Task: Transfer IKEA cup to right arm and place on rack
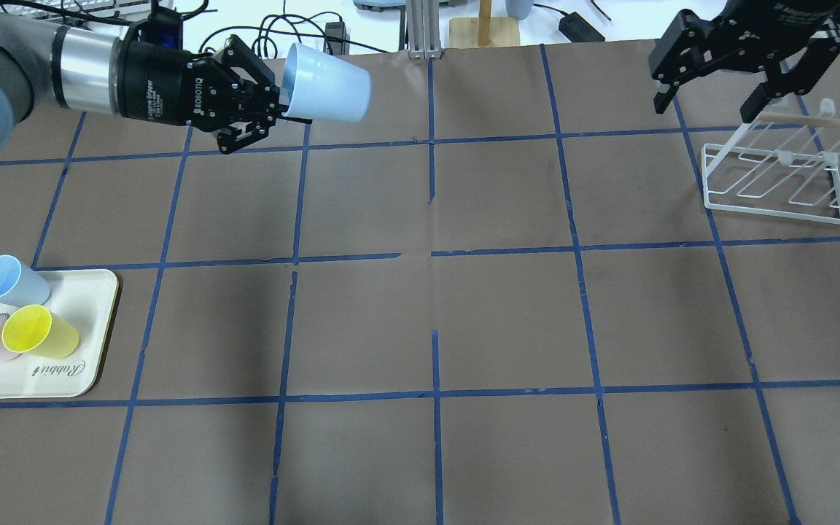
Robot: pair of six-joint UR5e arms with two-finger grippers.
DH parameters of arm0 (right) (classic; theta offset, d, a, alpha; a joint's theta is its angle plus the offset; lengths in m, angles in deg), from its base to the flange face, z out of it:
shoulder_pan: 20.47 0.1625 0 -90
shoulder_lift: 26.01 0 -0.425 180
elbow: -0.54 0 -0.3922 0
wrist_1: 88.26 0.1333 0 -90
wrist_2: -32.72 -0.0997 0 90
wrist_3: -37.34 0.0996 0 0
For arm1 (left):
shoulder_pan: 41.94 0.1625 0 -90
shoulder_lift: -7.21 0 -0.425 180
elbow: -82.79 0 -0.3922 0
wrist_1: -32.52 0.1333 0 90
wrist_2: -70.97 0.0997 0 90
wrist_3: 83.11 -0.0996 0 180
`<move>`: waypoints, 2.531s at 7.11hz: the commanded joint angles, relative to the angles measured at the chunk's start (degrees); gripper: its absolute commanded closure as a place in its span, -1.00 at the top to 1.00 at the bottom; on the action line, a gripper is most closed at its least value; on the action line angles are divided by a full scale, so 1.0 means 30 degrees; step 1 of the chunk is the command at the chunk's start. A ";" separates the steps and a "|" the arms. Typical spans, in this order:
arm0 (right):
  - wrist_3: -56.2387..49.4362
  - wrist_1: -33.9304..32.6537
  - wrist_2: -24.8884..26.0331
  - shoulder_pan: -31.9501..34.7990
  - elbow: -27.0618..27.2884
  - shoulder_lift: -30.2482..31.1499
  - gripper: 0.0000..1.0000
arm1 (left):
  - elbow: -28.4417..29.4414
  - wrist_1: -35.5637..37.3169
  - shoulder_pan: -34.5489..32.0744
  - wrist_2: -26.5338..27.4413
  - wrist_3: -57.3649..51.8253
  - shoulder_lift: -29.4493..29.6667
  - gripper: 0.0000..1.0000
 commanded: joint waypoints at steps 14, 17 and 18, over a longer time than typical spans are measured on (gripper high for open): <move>-0.9070 0.9781 -2.1884 -0.4136 0.5028 0.0809 1.00 | -0.2828 0.0427 -0.5891 -0.9890 0.1957 0.0957 -1.00; -0.9011 0.9781 -2.1916 -0.3340 0.5057 0.0868 1.00 | -0.2740 0.0662 -0.5949 -0.9889 0.1957 0.1367 -1.00; -0.9040 0.9752 -2.1945 -0.2874 0.5057 0.0839 1.00 | -0.2711 0.0691 -0.6007 -0.9918 0.1957 0.1455 -1.00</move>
